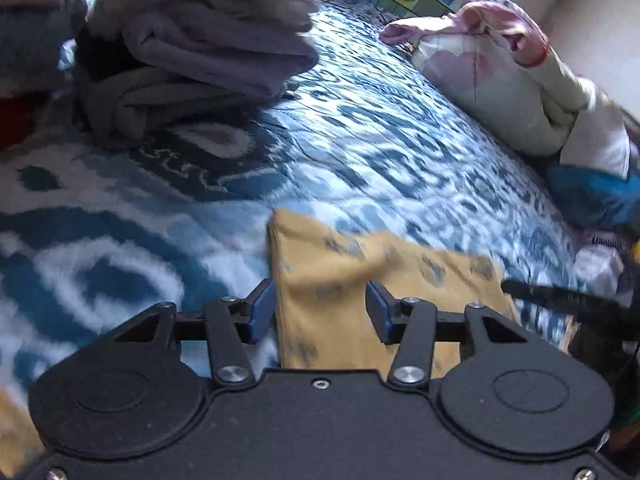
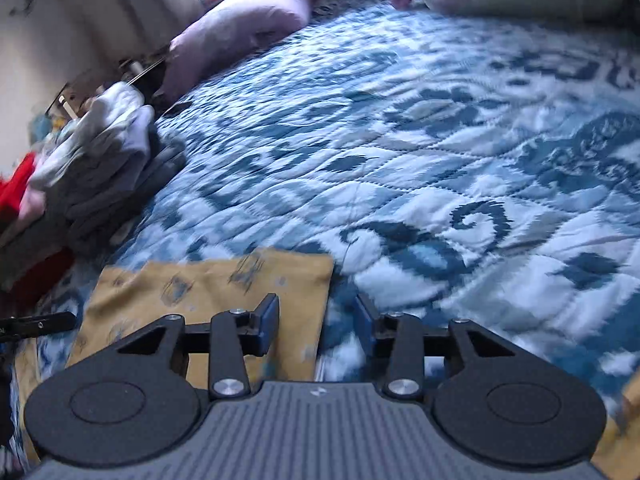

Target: Fold clothes

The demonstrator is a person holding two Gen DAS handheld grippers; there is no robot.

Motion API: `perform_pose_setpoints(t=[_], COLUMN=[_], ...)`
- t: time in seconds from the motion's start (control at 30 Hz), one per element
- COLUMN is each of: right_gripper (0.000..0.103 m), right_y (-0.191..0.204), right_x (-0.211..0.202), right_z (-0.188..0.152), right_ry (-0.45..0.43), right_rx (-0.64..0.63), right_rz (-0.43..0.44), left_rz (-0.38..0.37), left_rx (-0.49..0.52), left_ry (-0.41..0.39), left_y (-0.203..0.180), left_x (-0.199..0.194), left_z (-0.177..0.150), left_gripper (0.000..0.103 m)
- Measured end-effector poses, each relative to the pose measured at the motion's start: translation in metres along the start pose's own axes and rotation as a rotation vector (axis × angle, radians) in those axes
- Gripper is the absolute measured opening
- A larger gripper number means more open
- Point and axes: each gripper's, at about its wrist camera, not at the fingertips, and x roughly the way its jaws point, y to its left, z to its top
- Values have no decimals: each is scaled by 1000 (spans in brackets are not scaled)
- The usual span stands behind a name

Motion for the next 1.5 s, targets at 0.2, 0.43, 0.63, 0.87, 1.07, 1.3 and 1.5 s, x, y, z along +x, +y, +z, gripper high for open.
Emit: perform_pose_setpoints(t=[0.2, 0.43, 0.63, 0.87, 1.07, 1.3, 1.5], right_gripper=[4, 4, 19, 19, 15, 16, 24], right_y=[-7, -22, -13, 26, 45, 35, 23], right_x=[23, 36, 21, -23, -42, -87, -123], right_z=[11, 16, 20, -4, -53, -79, -108], right_ry=[13, 22, -56, -37, 64, -77, -109], right_rx=[26, 64, -9, -161, -230, -251, -151], right_rz=[9, -40, -129, 33, 78, -25, -178], left_rz=[-68, 27, 122, 54, 86, 144, -2], left_rx=[16, 63, 144, 188, 290, 463, 508], left_ry=[-35, -13, -124, -150, -60, -90, -95], left_y=[3, 5, -15, -48, -68, -112, -162], left_x=[14, 25, -22, -82, -77, -81, -90], left_z=[8, 10, 2, -53, -112, -157, -207], left_gripper=[1, 8, 29, 29, 30, 37, 37])
